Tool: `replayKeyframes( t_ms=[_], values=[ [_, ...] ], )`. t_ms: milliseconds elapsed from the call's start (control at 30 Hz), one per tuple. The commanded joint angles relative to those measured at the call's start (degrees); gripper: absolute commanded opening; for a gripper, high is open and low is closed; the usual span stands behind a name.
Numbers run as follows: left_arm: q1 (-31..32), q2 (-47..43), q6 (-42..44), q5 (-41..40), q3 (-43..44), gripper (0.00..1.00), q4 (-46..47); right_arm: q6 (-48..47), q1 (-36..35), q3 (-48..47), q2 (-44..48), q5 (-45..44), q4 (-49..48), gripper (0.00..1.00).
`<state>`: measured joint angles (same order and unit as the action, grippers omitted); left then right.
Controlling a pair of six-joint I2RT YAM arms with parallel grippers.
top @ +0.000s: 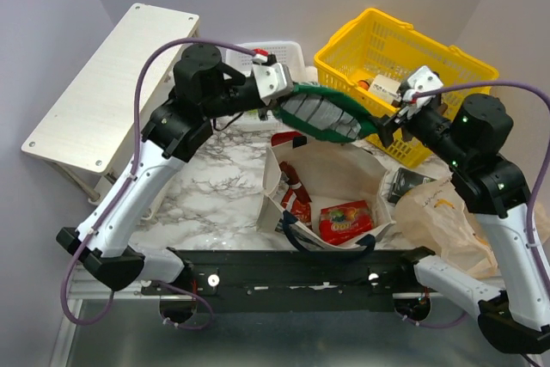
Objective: Untie the knot of the grocery bags and take out the mixed food
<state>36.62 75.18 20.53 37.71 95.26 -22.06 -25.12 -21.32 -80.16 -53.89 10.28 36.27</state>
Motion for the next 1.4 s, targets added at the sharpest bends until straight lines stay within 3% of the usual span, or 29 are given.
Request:
replayKeyframes(
  t_ms=[0, 33, 133, 367, 467, 533, 567, 700, 833, 967, 1067, 1233, 1367],
  values=[
    [-3.6, 1.5, 18.2, -19.8, 10.6, 0.0, 1.3, -0.3, 2.2, 3.3, 2.0, -9.9, -3.1, 0.94],
    [-4.6, 2.0, 20.7, -27.7, 11.1, 0.0, 2.2, 0.3, 2.1, 3.7, 2.0, -11.4, -3.2, 0.94],
    [-7.5, 3.8, 28.0, -39.4, 12.2, 0.0, 7.6, 2.4, 2.1, 5.2, 2.2, -11.3, -3.1, 0.94],
    [-18.9, 16.1, 35.6, -56.5, 34.2, 0.0, 9.1, 4.4, 2.1, 7.5, 2.1, -10.5, -4.4, 0.93],
    [-21.4, 19.2, 45.3, -58.9, 41.0, 0.0, 11.3, 4.7, 2.1, 8.5, 1.9, -8.4, -4.5, 0.93],
    [-21.8, 19.5, 51.9, -61.9, 38.8, 0.0, 13.8, 4.9, 2.1, 9.0, 1.8, -8.1, -4.7, 0.94],
    [-21.9, 19.2, 59.3, -63.1, 37.3, 0.0, 15.5, 4.8, 2.1, 9.1, 1.8, -7.7, -4.8, 0.94],
    [-21.4, 17.6, 68.7, -68.8, 29.0, 0.0, 12.1, 5.0, 2.2, 10.5, 1.8, -7.0, -5.4, 0.94],
    [-20.8, 17.3, 68.5, -80.4, 18.0, 0.0, 3.9, 5.0, 2.3, 11.4, 1.9, -6.4, -5.6, 0.94],
    [-20.0, 18.9, 59.8, -84.0, 17.2, 0.0, -10.8, 4.9, 2.7, 11.7, 2.2, -6.8, -5.2, 0.94],
    [-18.7, 19.0, 54.8, -84.4, 17.8, 0.0, -14.2, 4.9, 3.0, 12.4, 2.5, -6.9, -4.8, 0.94],
    [-16.6, 19.3, 53.0, -86.3, 14.4, 0.0, -13.9, 5.5, 3.8, 13.8, 2.6, -5.5, -5.4, 0.94],
    [-19.9, 24.0, 54.1, -87.5, 19.3, 0.0, -8.2, 5.6, 4.1, 13.7, 2.2, -5.1, -5.6, 0.94]
  ],
)
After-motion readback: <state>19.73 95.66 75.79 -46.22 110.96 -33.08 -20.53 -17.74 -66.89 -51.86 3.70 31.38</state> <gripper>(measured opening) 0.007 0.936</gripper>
